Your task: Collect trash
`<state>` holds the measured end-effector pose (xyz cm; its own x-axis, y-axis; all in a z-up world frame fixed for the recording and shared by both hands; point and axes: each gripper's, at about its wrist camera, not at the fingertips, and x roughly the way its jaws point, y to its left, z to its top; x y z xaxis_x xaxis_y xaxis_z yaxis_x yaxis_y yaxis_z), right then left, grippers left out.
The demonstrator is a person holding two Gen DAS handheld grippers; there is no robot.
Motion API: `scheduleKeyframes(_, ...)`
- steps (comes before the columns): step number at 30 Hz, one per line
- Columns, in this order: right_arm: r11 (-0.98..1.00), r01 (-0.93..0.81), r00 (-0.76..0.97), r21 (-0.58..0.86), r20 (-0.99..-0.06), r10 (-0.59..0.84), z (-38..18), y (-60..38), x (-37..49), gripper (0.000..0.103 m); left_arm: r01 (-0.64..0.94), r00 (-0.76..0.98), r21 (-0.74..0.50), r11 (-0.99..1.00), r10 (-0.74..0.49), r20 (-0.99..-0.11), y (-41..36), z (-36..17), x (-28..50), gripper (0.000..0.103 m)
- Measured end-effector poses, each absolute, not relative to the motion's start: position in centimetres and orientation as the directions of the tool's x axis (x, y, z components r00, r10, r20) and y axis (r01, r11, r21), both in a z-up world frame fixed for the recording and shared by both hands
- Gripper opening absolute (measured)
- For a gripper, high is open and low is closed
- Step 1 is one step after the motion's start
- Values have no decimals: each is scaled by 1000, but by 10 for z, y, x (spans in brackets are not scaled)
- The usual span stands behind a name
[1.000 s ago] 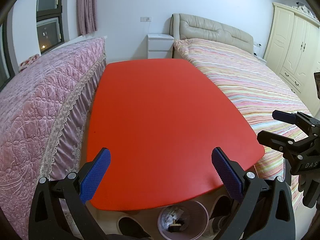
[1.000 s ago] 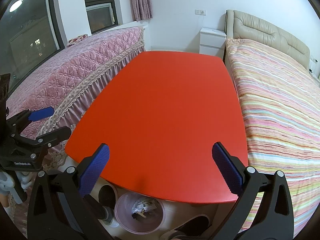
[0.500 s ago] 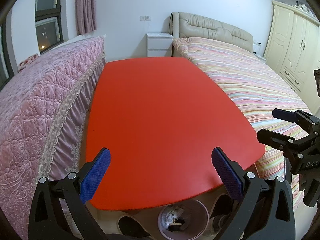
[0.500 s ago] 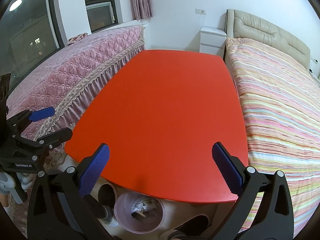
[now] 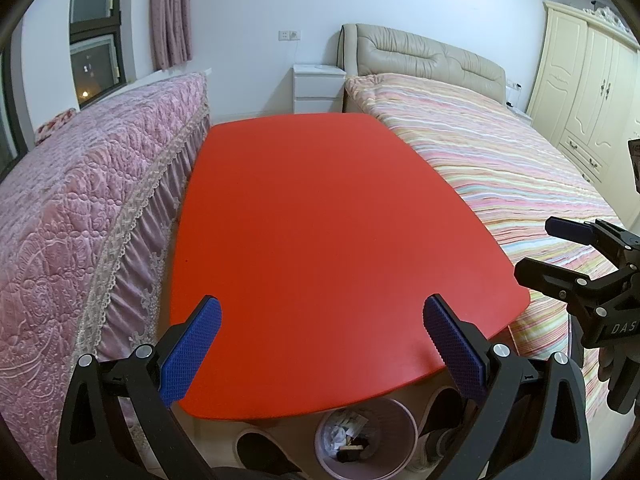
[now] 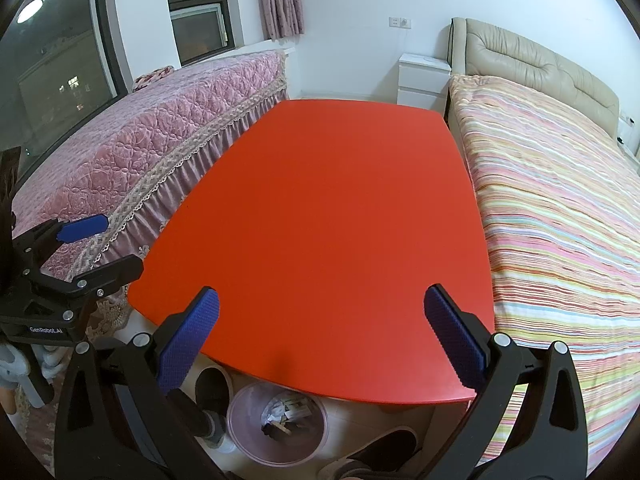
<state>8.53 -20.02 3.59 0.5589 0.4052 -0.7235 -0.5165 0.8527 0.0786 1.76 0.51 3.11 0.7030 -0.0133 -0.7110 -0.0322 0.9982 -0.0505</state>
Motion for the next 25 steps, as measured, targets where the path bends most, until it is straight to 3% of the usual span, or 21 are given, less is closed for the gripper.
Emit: scheduleKeyframes(25, 852, -517, 560, 77, -723, 405, 37, -202, 85, 100, -28, 694, -46, 999, -13, -719, 4, 30, 21, 97)
